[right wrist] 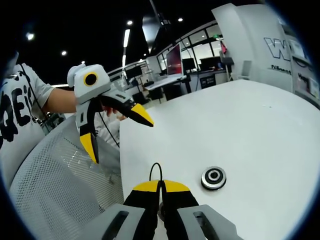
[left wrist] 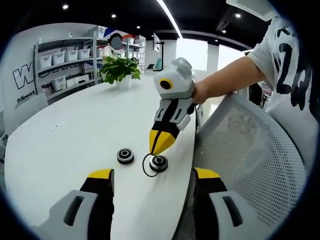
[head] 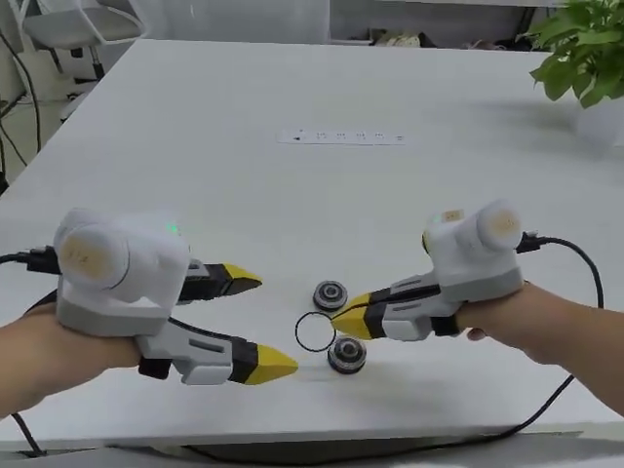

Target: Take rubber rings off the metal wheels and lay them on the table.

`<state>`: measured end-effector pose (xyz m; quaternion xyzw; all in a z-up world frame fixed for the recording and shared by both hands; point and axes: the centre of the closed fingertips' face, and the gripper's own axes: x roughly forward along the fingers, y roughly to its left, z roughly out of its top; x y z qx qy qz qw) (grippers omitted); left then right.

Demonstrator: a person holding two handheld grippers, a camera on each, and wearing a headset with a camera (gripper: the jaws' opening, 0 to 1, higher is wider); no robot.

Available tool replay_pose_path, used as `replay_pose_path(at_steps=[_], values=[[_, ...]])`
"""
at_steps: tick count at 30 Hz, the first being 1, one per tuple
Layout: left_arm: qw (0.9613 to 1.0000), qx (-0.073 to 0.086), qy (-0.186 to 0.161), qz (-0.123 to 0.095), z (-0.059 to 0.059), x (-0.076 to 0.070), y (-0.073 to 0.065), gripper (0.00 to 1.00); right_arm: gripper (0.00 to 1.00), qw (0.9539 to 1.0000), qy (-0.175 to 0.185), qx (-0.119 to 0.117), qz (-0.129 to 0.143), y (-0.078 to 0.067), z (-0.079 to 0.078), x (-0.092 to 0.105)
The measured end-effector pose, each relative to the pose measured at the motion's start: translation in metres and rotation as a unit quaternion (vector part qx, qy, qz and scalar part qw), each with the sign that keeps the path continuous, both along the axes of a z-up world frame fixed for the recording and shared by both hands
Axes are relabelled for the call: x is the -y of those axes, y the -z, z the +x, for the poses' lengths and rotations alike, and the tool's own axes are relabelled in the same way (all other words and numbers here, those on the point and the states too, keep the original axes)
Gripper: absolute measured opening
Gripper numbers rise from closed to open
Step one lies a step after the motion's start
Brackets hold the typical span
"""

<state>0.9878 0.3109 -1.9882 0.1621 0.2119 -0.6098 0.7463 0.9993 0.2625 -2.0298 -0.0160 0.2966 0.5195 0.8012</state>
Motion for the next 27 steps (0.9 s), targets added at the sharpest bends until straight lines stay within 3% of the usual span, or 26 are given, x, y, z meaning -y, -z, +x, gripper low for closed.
replay_pose_path(at_steps=[13, 19, 27], values=[[0.9993, -0.001, -0.038, 0.004, 0.005, -0.026, 0.004, 0.65, 0.0, 0.9994, -0.016, -0.009, -0.027, 0.023, 0.004, -0.023], [0.9991, -0.009, -0.042, 0.006, 0.003, -0.028, 0.008, 0.65, 0.0, 0.9988, -0.019, -0.012, -0.044, 0.033, 0.004, -0.028], [0.9989, -0.012, -0.043, 0.012, 0.003, -0.03, 0.012, 0.65, 0.03, 0.9982, -0.008, 0.005, -0.06, 0.038, 0.01, -0.025]])
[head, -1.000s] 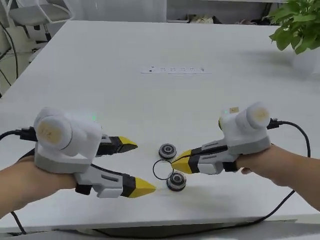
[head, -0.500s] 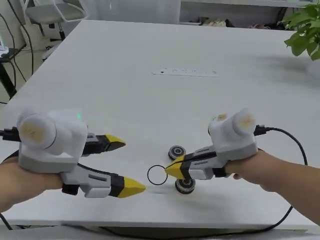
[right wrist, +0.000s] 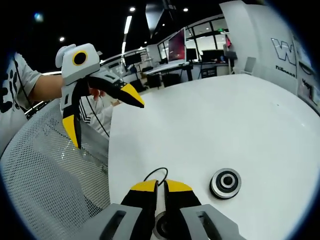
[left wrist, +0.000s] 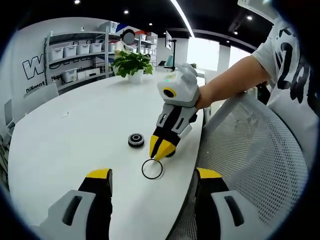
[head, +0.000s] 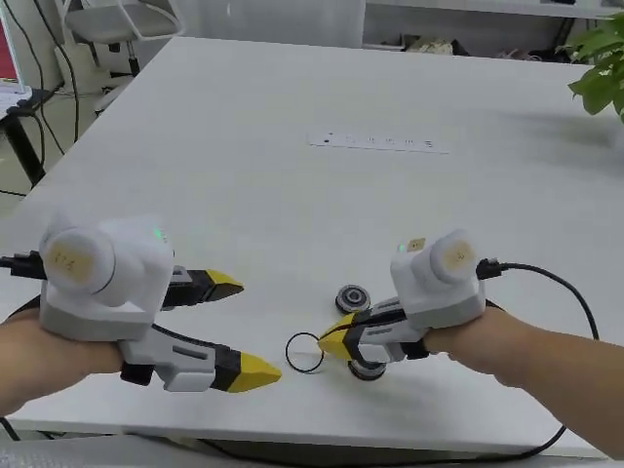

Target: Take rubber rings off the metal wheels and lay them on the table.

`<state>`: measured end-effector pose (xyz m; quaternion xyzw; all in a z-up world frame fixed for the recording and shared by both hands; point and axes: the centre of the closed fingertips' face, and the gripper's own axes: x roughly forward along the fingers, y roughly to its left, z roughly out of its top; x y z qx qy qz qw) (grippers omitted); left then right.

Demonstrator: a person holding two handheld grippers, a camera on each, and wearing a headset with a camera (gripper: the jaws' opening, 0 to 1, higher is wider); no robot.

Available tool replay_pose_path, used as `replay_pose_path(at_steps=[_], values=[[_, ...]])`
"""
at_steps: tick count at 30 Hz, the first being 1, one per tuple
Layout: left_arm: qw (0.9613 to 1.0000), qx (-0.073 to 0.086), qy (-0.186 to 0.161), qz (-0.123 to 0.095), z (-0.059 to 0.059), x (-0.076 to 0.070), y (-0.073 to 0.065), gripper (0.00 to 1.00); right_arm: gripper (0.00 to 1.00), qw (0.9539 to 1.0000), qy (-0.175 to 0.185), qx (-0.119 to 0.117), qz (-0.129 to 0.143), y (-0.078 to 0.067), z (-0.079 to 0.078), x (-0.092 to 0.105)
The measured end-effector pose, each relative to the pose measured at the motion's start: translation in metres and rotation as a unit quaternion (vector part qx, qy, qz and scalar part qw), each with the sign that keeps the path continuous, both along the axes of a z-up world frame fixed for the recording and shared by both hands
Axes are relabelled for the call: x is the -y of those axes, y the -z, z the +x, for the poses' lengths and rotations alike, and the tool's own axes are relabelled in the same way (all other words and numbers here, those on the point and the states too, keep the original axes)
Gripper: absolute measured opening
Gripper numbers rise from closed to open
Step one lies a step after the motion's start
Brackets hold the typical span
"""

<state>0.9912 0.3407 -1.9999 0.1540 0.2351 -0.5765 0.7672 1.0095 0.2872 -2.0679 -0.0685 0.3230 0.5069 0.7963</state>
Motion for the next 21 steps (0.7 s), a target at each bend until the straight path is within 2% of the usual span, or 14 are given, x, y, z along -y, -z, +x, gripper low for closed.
replay_pose_path(at_steps=[5, 13, 21], values=[[1.0, -0.007, 0.001, 0.003, -0.002, -0.001, 0.002, 0.65, 0.13, 1.0, 0.004, 0.007, -0.003, 0.0, 0.002, 0.003], [0.9999, -0.011, 0.01, 0.005, -0.006, 0.006, 0.003, 0.65, 0.33, 0.9997, 0.011, 0.019, 0.007, -0.012, 0.003, 0.009], [0.9997, -0.01, 0.022, 0.006, -0.005, 0.016, 0.001, 0.65, 0.4, 0.9994, 0.011, 0.032, 0.006, -0.021, -0.002, 0.022]])
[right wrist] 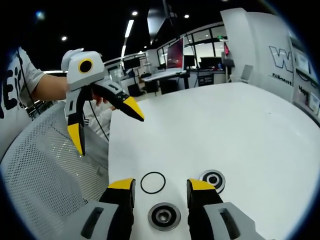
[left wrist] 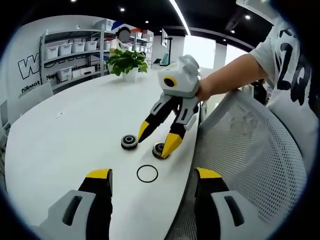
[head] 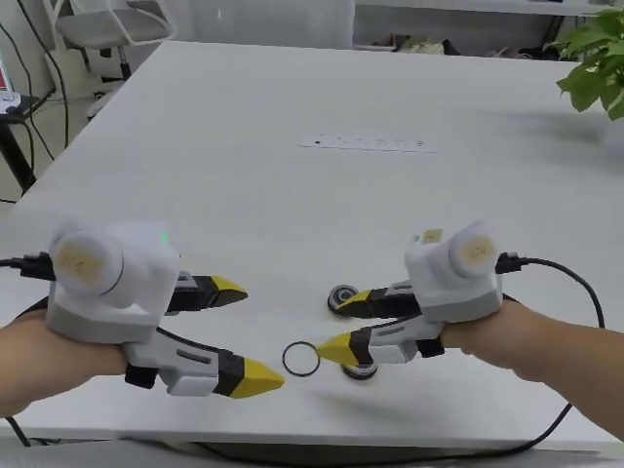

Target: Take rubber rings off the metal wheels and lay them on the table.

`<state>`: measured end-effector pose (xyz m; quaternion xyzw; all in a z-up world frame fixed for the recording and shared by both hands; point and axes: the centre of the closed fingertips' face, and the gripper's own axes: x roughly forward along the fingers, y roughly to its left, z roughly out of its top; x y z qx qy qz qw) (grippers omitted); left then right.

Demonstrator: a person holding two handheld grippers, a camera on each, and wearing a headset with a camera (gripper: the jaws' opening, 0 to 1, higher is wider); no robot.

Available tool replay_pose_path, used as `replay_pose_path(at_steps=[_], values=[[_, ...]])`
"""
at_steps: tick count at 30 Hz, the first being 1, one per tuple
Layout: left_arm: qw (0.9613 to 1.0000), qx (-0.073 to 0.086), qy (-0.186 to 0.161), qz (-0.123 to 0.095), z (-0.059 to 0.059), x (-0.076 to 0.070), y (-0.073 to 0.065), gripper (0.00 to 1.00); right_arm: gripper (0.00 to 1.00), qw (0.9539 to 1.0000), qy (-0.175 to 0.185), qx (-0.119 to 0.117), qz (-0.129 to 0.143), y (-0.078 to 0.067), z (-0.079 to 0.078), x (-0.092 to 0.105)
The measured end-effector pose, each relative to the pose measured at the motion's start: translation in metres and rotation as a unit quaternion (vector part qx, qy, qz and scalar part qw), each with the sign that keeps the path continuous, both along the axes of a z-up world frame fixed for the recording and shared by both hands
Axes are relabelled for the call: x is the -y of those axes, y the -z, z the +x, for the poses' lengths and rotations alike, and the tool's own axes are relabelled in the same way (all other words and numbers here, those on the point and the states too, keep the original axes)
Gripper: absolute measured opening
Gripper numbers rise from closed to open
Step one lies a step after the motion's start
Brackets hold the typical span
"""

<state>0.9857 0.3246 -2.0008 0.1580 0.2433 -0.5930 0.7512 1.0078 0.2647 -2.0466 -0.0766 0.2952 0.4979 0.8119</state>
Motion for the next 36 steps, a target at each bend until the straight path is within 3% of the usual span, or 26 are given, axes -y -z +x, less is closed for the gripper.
replay_pose_path(at_steps=[7, 19, 29, 36], values=[[0.9999, 0.001, 0.015, 0.001, 0.0, 0.013, 0.0, 0.64, 0.44, 0.9999, 0.003, 0.012, -0.008, -0.005, -0.002, 0.017], [0.999, 0.005, 0.043, 0.008, 0.003, 0.04, 0.003, 0.63, 0.44, 0.9997, 0.017, 0.013, -0.014, -0.003, -0.007, 0.048], [0.9982, -0.002, 0.059, 0.013, 0.009, 0.062, 0.015, 0.6, 0.41, 0.9996, 0.008, 0.005, -0.026, 0.009, -0.015, 0.059], [0.9968, -0.009, 0.075, 0.025, 0.005, 0.072, 0.026, 0.56, 0.35, 0.9996, -0.01, 0.002, -0.027, 0.019, -0.023, 0.056]])
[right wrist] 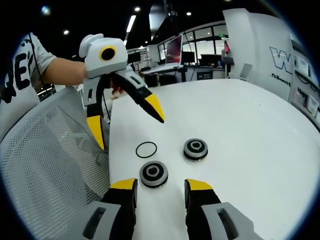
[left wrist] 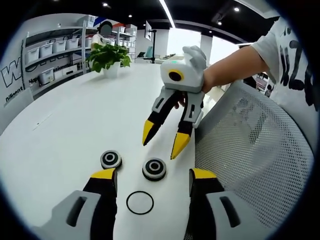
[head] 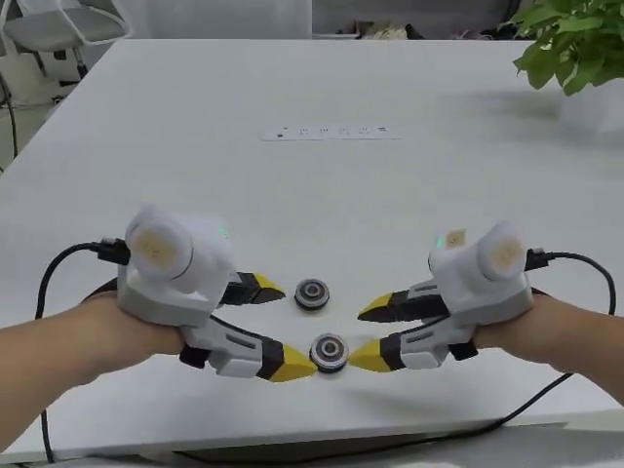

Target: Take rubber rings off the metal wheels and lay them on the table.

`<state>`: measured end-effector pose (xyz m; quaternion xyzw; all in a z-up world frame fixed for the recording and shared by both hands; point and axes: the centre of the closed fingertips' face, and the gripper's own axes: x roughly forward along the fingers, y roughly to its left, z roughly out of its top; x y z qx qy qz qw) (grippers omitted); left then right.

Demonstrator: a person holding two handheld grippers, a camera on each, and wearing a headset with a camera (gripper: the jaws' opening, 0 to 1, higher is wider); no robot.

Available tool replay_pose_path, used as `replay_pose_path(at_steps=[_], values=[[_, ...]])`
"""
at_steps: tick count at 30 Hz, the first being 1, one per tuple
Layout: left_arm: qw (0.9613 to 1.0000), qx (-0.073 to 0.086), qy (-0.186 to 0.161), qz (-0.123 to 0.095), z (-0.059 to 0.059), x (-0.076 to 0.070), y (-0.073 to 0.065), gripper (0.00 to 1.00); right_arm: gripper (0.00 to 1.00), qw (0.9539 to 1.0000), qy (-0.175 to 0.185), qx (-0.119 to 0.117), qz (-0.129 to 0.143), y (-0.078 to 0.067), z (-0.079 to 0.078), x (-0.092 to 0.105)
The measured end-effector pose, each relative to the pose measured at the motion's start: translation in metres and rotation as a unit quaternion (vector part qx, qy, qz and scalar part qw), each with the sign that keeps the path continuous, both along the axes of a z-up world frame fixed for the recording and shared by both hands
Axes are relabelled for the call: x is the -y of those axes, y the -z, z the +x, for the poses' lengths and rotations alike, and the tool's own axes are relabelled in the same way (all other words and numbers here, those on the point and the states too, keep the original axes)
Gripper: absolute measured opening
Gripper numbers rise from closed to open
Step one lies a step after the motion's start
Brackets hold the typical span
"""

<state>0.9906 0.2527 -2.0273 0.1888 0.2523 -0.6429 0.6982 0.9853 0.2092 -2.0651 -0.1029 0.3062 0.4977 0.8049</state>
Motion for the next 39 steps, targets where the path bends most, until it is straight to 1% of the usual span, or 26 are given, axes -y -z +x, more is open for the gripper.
replay_pose_path(at_steps=[3, 12, 18, 27, 39], values=[[1.0, -0.002, 0.007, 0.006, -0.002, 0.004, 0.005, 0.53, 0.32, 1.0, -0.007, -0.002, -0.004, 0.004, -0.002, -0.001], [0.9998, -0.013, 0.009, 0.012, -0.003, 0.013, 0.02, 0.46, 0.27, 0.9997, -0.017, -0.011, -0.012, 0.018, -0.004, -0.004], [0.9995, -0.019, 0.015, 0.021, -0.007, 0.019, 0.028, 0.42, 0.25, 0.9995, -0.025, -0.014, -0.012, 0.021, -0.006, -0.007], [0.9991, -0.026, 0.026, 0.02, -0.013, 0.027, 0.032, 0.36, 0.24, 0.9994, -0.029, -0.014, -0.009, 0.021, -0.007, -0.01], [0.9991, -0.029, 0.027, 0.017, -0.014, 0.031, 0.033, 0.31, 0.24, 0.9996, -0.024, -0.013, -0.006, 0.02, -0.006, -0.009]])
